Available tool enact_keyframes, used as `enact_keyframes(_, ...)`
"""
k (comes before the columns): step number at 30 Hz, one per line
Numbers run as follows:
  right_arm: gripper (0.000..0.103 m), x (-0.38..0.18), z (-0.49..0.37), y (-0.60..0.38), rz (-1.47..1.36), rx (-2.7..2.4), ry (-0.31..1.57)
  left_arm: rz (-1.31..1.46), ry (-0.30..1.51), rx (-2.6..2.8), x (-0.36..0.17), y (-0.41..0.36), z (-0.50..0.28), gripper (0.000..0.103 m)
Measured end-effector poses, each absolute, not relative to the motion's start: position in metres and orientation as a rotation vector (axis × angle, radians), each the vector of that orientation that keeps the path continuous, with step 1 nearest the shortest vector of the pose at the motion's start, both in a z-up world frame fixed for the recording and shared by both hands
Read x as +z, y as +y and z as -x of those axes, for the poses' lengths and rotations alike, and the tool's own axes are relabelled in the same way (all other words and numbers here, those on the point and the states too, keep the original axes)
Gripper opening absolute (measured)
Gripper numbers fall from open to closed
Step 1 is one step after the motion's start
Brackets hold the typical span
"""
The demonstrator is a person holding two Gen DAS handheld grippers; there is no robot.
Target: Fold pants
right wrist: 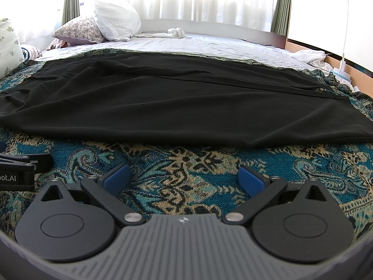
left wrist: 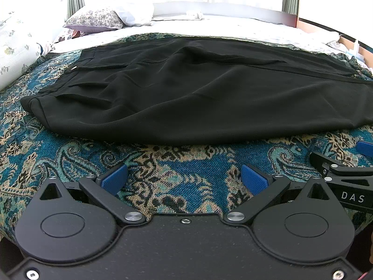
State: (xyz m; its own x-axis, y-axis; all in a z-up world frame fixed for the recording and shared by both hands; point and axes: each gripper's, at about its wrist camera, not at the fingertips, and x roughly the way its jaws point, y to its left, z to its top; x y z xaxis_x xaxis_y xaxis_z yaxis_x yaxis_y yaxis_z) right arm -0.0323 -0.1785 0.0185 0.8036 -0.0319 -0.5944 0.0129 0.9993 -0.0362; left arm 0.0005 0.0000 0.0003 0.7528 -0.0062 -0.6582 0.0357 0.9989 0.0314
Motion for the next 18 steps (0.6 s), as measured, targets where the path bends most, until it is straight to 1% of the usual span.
enact_keyframes(18, 0.103, 0.0178, 0.0329, -0.1777, 0.031, -0.024, 0.636, -0.043, 0.720, -0.023, 0.0003, -0.0001, -0.0007, 0.103)
